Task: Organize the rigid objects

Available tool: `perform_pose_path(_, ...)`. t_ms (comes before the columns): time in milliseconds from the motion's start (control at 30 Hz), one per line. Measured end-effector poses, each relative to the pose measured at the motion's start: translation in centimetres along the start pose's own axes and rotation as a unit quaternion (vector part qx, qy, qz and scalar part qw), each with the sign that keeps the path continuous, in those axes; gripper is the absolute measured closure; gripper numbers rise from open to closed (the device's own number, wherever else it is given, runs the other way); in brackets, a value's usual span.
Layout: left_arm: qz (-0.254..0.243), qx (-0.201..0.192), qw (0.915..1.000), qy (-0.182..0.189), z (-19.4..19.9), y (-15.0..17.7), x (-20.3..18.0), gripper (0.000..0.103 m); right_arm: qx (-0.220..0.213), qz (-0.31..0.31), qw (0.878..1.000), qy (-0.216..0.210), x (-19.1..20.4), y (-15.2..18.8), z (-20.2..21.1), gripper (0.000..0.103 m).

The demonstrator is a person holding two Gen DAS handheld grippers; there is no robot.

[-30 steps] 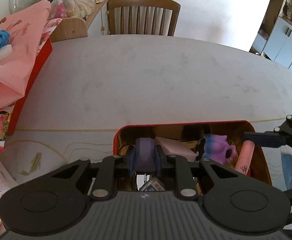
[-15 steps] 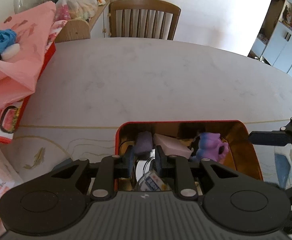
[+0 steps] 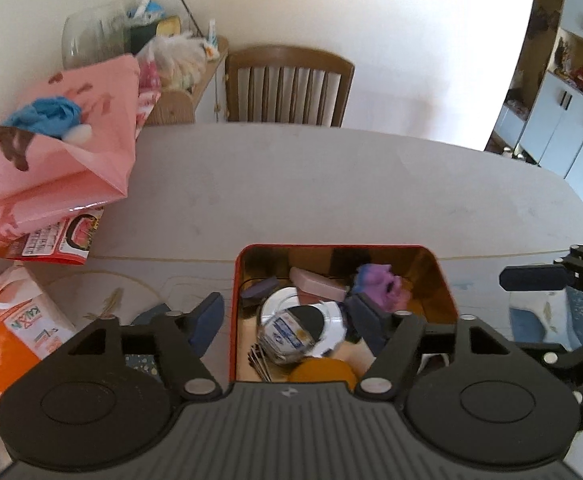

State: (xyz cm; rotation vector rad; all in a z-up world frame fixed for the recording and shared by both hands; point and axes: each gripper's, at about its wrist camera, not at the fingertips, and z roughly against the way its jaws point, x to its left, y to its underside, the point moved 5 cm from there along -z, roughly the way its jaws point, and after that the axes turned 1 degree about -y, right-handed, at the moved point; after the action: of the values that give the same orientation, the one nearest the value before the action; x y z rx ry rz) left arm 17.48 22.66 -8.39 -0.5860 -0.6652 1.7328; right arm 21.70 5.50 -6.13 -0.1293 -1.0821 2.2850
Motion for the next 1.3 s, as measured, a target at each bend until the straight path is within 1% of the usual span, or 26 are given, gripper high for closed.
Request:
perform_pose_path(67, -0.002, -0.008, 1.0000, -0.001, 1.0, 0.2, -0.5, 0.026, -0.006, -0.003, 1.000, -0.002, 0.1, 0.2, 0.8, 0.020)
perform_pose_path(167, -0.004, -0.013, 0.9999, -0.001, 2.3, 0.7, -1.3, 0.024, -0.015, -0.004, 1.000, -0.006, 0.4, 0.3, 2.2, 0.011)
perform_pose_path(267, -0.002, -0.019, 0.9998, -0.006, 3.5, 1.1, -1.8, 0.022, -0.026, -0.004, 1.000, -0.006, 0.5, 0.5, 3.6, 0.008)
perform_pose_path(367, 0.006, -0.024, 0.9997, -0.002, 4.8, 1.6, -2.2, 0.019, -0.035, -0.009, 0.999, -0.009, 0.7, 0.7, 5.0, 0.001)
perform_pose_path(500, 0.004, -0.031, 0.9995, -0.010, 6.0, 2.1, -2.9, 0.016, -0.046, -0.013, 0.999, -0.006, 0.9, 1.1, 6.8, 0.000)
perform_pose_path(600, 0.008, -0.036, 0.9993, 0.001, 6.7, 2.6, -3.4, 0.007, -0.052, -0.013, 0.999, 0.004, 1.1, 1.4, 7.8, 0.000)
perform_pose_path(633, 0.011, -0.037, 0.9992, 0.007, 6.9, 2.7, -3.6, 0.000, -0.055, -0.011, 0.998, 0.010, 1.1, 1.5, 8.2, 0.000)
perform_pose_path(733, 0.017, -0.040, 0.9989, 0.014, 7.5, 3.0, -4.2, 0.000, -0.063, -0.015, 0.998, 0.021, 1.0, 1.7, 9.2, 0.000)
perform_pose_path(867, 0.006, -0.042, 0.9991, 0.002, 8.2, 3.5, -5.2, 0.000, -0.072, -0.025, 0.997, 0.030, 0.7, 2.2, 10.3, 0.000)
perform_pose_path(967, 0.008, -0.045, 0.9990, -0.001, 8.9, 3.8, -5.5, 0.000, -0.076, -0.032, 0.996, 0.038, 0.4, 2.6, 11.0, 0.000)
perform_pose_path(1200, 0.015, -0.050, 0.9987, 0.000, 10.4, 4.4, -6.3, 0.000, -0.082, -0.046, 0.994, 0.047, 0.2, 3.5, 11.9, 0.000)
perform_pose_path(1300, 0.009, -0.053, 0.9983, -0.020, 10.9, 4.8, -6.4, 0.000, -0.082, -0.050, 0.994, 0.046, 0.3, 3.9, 12.0, 0.000)
